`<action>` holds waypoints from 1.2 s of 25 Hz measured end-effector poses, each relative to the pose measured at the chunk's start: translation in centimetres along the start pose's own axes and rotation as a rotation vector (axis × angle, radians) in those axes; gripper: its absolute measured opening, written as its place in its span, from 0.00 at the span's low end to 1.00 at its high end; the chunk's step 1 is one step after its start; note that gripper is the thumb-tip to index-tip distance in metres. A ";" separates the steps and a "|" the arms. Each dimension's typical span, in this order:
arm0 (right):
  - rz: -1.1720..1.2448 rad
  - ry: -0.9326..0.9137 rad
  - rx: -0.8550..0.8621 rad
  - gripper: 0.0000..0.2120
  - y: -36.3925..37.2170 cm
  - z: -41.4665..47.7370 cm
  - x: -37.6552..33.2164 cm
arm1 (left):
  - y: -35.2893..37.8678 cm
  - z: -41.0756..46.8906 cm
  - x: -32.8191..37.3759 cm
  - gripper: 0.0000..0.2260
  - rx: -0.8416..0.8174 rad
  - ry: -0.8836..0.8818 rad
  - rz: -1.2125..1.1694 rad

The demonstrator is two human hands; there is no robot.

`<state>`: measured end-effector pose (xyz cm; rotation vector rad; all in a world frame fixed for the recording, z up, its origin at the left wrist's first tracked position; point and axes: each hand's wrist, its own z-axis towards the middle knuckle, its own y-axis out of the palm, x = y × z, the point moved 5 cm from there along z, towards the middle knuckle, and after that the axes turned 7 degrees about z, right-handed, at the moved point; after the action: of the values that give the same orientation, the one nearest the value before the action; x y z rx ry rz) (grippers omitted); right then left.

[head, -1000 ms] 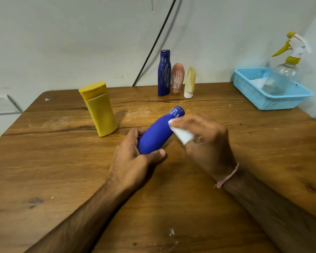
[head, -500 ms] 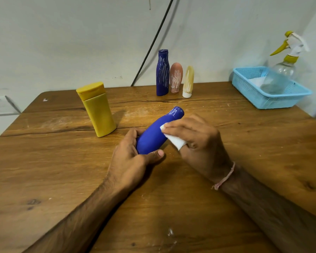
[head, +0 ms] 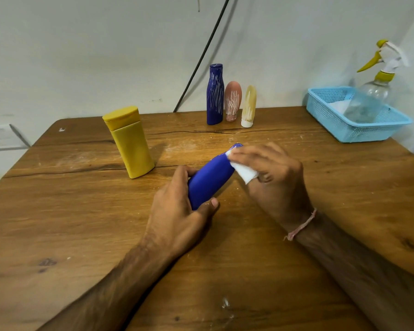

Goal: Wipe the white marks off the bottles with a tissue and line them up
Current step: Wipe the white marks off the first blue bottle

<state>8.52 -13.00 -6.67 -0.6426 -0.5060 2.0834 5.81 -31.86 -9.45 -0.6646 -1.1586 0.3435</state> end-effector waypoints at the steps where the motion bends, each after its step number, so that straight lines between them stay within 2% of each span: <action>1: 0.034 -0.056 -0.040 0.19 0.4 -0.2 -0.7 | -0.1 -0.1 0.2 0.22 0.023 0.027 0.036; 3: 0.046 -0.099 -0.070 0.19 0.6 -0.4 -1.1 | -0.3 -0.2 0.6 0.23 0.055 0.063 0.084; 6: -0.021 0.034 0.037 0.21 -0.5 0.2 0.5 | -0.1 -0.3 0.9 0.24 0.042 0.089 0.149; 10: 0.065 -0.112 -0.060 0.18 0.5 -0.4 -1.3 | -0.1 -0.4 0.9 0.23 0.088 0.142 0.208; 14: -0.023 0.045 0.019 0.22 -0.7 0.3 0.9 | 0.2 -0.2 1.1 0.25 0.001 0.096 0.244; 18: 0.069 -0.108 -0.095 0.20 0.2 -0.2 -1.2 | -0.2 -0.4 1.3 0.24 0.044 0.129 0.248; 22: -0.022 0.057 0.001 0.22 -0.7 0.5 0.4 | 0.0 -0.3 1.4 0.24 0.003 0.101 0.293; 26: 0.072 -0.084 -0.108 0.20 0.4 -0.1 -1.8 | 0.0 -0.3 1.3 0.23 0.016 0.108 0.283; 30: -0.025 0.065 -0.011 0.21 -0.4 0.4 -0.3 | 0.0 -0.3 1.4 0.23 0.009 0.116 0.303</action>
<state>8.65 -13.07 -6.04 -0.7055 -0.4866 2.0309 6.61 -31.11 -8.49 -0.8435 -0.9462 0.5580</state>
